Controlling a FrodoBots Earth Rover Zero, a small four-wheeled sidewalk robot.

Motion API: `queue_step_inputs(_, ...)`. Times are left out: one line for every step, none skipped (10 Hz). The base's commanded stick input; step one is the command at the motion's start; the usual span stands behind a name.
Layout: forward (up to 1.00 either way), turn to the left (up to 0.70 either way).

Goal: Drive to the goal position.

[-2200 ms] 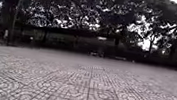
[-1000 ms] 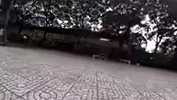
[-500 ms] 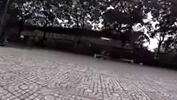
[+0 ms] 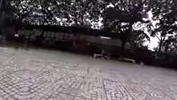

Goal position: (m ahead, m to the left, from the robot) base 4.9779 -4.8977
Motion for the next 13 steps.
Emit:
queue_step_inputs(1.00,0.00)
queue_step_inputs(1.00,0.00)
queue_step_inputs(1.00,0.00)
queue_step_inputs(1.00,0.00)
queue_step_inputs(1.00,0.00)
queue_step_inputs(1.00,0.00)
queue_step_inputs(1.00,0.00)
queue_step_inputs(1.00,0.00)
queue_step_inputs(1.00,0.00)
queue_step_inputs(1.00,0.00)
queue_step_inputs(1.00,0.00)
queue_step_inputs(1.00,0.00)
queue_step_inputs(1.00,0.00)
